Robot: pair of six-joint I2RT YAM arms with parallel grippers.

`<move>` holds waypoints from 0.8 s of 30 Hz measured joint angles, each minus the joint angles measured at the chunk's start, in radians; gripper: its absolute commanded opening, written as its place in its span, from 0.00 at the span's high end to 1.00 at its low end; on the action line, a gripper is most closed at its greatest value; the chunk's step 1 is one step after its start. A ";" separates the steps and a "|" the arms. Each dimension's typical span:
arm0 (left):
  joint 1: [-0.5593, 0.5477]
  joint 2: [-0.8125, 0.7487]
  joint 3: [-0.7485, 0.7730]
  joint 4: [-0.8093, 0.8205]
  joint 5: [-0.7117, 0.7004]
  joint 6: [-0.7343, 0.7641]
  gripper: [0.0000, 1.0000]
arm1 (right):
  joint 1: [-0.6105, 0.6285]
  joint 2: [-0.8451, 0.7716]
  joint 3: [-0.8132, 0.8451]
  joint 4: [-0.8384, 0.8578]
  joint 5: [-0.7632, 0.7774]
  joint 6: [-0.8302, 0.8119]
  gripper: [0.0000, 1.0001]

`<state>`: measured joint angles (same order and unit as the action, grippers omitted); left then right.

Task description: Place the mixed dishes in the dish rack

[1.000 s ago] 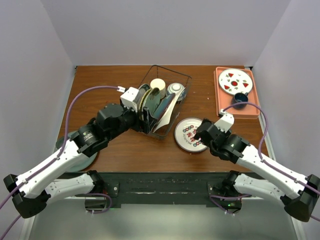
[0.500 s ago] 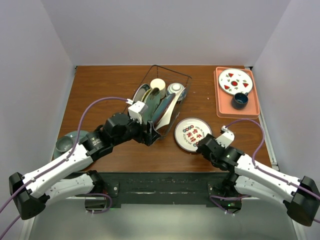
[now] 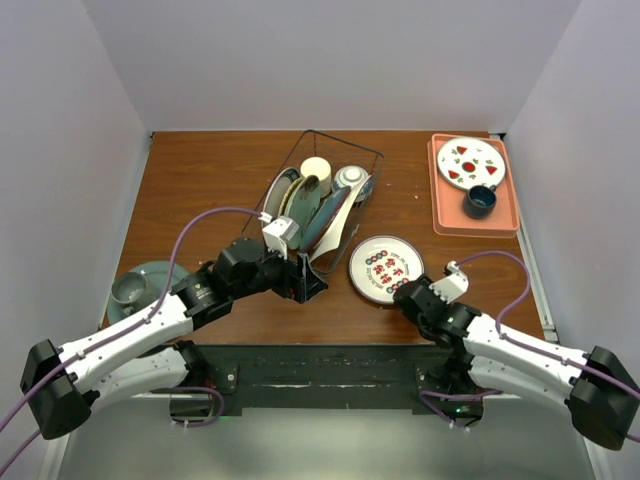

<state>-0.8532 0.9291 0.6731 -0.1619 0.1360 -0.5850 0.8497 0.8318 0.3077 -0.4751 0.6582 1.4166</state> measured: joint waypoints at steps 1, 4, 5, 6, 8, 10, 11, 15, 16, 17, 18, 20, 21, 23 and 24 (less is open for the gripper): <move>0.000 0.000 -0.011 0.014 0.005 -0.009 0.17 | 0.000 0.011 -0.001 0.009 0.005 0.006 0.54; 0.000 0.000 -0.047 0.052 0.018 -0.041 0.17 | 0.000 0.034 -0.010 0.039 0.012 0.021 0.66; 0.000 0.000 -0.059 0.061 0.021 -0.053 0.17 | 0.000 0.040 -0.013 0.048 0.014 0.025 0.72; 0.000 0.000 -0.073 0.072 0.023 -0.065 0.17 | 0.000 0.047 -0.017 0.057 0.016 0.032 0.81; 0.000 0.000 -0.097 0.095 0.027 -0.090 0.17 | 0.000 0.055 -0.018 0.079 0.025 0.047 0.98; 0.000 0.000 -0.113 0.108 0.031 -0.114 0.17 | -0.004 0.054 -0.019 0.095 0.038 0.076 1.00; 0.000 0.000 -0.118 0.116 0.032 -0.122 0.17 | -0.009 0.046 -0.018 0.111 0.042 0.091 1.00; 0.000 0.000 -0.134 0.142 0.032 -0.160 0.17 | -0.010 -0.020 -0.016 0.108 0.042 0.109 1.00; 0.000 -0.001 -0.135 0.148 0.032 -0.166 0.17 | -0.010 -0.038 -0.015 0.093 0.044 0.110 1.00; 0.000 -0.001 -0.136 0.152 0.032 -0.171 0.17 | -0.009 -0.056 -0.015 0.073 0.047 0.111 1.00; 0.000 -0.001 -0.137 0.159 0.032 -0.185 0.17 | -0.008 -0.111 -0.005 0.006 0.056 0.112 1.00; 0.000 -0.001 -0.139 0.163 0.032 -0.191 0.17 | -0.008 -0.133 0.004 -0.026 0.059 0.111 1.00; 0.000 0.001 -0.140 0.166 0.032 -0.195 0.17 | -0.008 -0.154 0.015 -0.062 0.062 0.111 1.00; 0.000 0.007 -0.145 0.172 0.032 -0.211 0.17 | -0.008 -0.195 0.040 -0.133 0.067 0.107 1.00; 0.000 0.011 -0.148 0.175 0.032 -0.218 0.17 | -0.008 -0.220 0.058 -0.171 0.069 0.104 1.00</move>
<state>-0.8532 0.9405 0.5251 0.0128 0.1680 -0.8028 0.8413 0.6121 0.3656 -0.6464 0.7277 1.5208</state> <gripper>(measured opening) 0.832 0.031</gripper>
